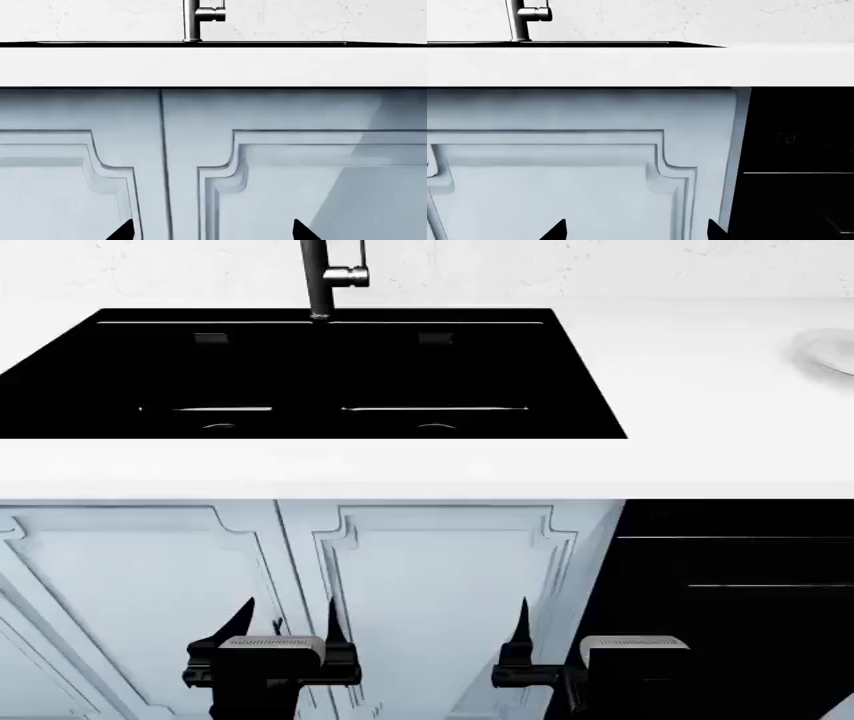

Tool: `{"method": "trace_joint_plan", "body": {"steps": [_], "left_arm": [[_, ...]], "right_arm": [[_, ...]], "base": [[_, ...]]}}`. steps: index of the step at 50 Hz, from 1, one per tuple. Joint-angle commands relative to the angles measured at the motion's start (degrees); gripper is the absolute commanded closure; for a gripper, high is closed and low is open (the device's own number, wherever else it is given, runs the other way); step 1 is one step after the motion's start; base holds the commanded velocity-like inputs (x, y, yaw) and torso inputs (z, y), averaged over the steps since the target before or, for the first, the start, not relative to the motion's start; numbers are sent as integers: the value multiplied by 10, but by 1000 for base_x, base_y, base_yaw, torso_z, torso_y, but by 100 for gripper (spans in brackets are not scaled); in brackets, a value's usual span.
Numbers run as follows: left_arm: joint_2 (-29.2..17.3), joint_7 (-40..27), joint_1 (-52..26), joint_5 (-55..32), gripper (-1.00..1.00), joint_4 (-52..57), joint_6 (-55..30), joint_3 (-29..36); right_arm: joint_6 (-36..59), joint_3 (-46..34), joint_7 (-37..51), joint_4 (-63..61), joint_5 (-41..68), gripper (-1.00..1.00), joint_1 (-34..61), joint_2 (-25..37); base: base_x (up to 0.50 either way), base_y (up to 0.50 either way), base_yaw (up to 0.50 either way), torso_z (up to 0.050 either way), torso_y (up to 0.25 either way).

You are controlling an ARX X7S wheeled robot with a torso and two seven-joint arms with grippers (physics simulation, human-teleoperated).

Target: Move the dessert items from the plate to the tray.

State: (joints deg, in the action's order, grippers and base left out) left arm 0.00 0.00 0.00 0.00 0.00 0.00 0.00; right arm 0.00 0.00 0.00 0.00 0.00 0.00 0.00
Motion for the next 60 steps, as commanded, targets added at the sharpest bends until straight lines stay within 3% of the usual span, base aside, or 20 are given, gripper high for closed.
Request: {"method": "trace_joint_plan", "body": {"steps": [1,17,37,47,60], "left_arm": [[-11,-1,6,-16,-100,12,-11,11],[-32,-12,19,-54,-100,18,2,36],[-46,-19,22,-88,-100,27,19,45],[-54,-16,17,-116,-100,39,-26,54],[-62,-16,22,-125,-100,29,-8,65]], "right_arm": [[6,-9,11,-17,14,-100,-7,9],[-61,-34,39,22,35,-100,-15,32],[-70,-52,45,38,60,-100,-9,46],[-57,-66,58,39,49,-100,-3,55],[-63,-83,70,54,44,-100,4,60]], "base": [[0,0,0,50,57],[0,0,0,50,58],[0,0,0,50,61],[0,469,0,0,0],[0,500,0,0,0]]}}
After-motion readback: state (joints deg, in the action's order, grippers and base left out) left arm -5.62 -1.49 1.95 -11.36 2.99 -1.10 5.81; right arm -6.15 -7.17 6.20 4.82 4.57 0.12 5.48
